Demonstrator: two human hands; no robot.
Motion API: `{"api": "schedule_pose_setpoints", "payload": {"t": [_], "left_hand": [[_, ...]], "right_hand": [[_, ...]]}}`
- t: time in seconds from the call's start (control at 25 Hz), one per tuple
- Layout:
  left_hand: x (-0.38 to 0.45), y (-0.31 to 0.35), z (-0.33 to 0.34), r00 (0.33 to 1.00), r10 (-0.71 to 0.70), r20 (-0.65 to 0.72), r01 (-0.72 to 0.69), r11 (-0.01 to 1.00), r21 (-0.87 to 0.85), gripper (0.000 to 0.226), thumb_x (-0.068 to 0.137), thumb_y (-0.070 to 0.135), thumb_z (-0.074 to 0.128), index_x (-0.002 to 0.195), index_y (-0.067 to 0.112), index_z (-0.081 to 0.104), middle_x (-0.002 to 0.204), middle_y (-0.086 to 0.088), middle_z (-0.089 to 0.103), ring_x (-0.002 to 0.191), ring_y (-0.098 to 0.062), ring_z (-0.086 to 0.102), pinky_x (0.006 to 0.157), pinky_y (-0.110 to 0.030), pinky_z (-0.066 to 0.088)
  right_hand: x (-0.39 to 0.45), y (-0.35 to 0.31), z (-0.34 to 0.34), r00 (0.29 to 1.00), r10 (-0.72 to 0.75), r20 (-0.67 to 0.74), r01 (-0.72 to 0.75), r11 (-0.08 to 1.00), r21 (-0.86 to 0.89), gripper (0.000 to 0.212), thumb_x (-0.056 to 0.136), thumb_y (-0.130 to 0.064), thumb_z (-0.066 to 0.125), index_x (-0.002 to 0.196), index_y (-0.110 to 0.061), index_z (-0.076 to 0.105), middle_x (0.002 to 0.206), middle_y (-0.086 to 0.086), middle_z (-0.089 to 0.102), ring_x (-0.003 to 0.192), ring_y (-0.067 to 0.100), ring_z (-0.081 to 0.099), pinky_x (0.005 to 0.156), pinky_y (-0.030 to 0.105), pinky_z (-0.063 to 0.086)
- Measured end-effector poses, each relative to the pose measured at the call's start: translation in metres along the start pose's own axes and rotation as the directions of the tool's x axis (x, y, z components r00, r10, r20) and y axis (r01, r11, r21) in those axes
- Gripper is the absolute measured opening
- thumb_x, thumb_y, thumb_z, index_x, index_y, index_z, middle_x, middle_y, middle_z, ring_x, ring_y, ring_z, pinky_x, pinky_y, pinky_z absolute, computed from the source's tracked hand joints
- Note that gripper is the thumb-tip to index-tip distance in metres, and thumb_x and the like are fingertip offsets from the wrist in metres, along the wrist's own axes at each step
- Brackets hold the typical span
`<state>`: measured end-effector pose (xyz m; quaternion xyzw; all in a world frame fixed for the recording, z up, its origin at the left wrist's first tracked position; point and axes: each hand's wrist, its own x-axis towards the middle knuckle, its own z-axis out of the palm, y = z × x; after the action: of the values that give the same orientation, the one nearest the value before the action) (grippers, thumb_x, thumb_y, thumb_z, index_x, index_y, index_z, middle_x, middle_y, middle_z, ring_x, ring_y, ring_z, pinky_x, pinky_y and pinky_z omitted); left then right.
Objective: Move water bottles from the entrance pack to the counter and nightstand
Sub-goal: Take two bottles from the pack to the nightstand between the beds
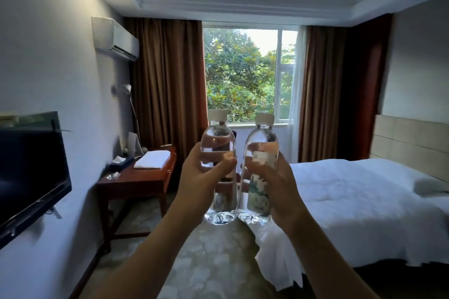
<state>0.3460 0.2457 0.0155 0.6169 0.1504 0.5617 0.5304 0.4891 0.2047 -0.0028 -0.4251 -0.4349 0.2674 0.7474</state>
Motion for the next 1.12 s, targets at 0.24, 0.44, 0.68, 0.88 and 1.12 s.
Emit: {"api": "schedule_pose_setpoints", "payload": {"t": [0.24,0.44,0.68,0.88,1.12], "left_hand": [[0.162,-0.083,-0.015,0.996,0.0,-0.088,0.004,0.999,0.039,0.036,0.073,0.023,0.071,0.109,0.02,0.064,0.106,-0.016,0.07,0.089,-0.034,0.071,0.062,-0.034,0.057],[0.28,-0.166,-0.039,0.997,0.013,-0.075,-0.012,1.0,0.007,0.045,0.071,0.02,0.071,0.115,0.013,0.062,0.105,-0.017,0.069,0.078,-0.024,0.073,0.058,-0.031,0.057],[0.449,-0.275,-0.045,0.996,0.034,0.087,-0.024,0.993,-0.111,0.046,0.071,0.013,0.071,0.116,0.009,0.06,0.09,-0.012,0.07,0.071,-0.022,0.074,0.054,-0.031,0.057],[0.568,-0.352,0.031,0.951,-0.005,0.308,0.062,0.982,-0.178,0.04,0.071,0.021,0.071,0.11,0.018,0.062,0.089,-0.008,0.074,0.072,-0.027,0.074,0.056,-0.031,0.057],[0.603,-0.432,0.201,0.826,-0.036,0.563,0.267,0.904,-0.335,0.038,0.073,0.022,0.067,0.11,0.015,0.062,0.084,-0.007,0.072,0.066,-0.026,0.073,0.054,-0.034,0.058]], "right_hand": [[0.18,0.056,0.0,0.989,-0.032,0.145,0.03,0.999,0.012,0.026,0.072,-0.017,0.068,0.098,-0.018,0.065,0.078,0.008,0.067,0.068,0.024,0.069,0.061,0.038,0.06],[0.305,0.134,0.011,0.986,-0.029,0.167,0.032,0.999,-0.015,0.04,0.071,-0.023,0.07,0.109,-0.015,0.062,0.088,0.011,0.068,0.077,0.027,0.07,0.064,0.039,0.059],[0.463,0.217,0.002,0.998,-0.056,0.042,0.06,0.995,-0.076,0.04,0.075,-0.024,0.07,0.114,-0.016,0.063,0.101,0.02,0.071,0.09,0.035,0.073,0.072,0.045,0.063],[0.561,0.223,-0.074,0.97,-0.099,-0.22,0.054,0.978,-0.202,0.038,0.072,-0.025,0.073,0.108,-0.015,0.065,0.101,0.018,0.072,0.084,0.026,0.076,0.065,0.031,0.061],[0.576,0.192,-0.226,0.819,-0.266,-0.509,0.073,0.927,-0.368,0.025,0.077,-0.013,0.071,0.101,-0.011,0.065,0.077,0.009,0.07,0.063,0.019,0.071,0.058,0.034,0.061]]}}
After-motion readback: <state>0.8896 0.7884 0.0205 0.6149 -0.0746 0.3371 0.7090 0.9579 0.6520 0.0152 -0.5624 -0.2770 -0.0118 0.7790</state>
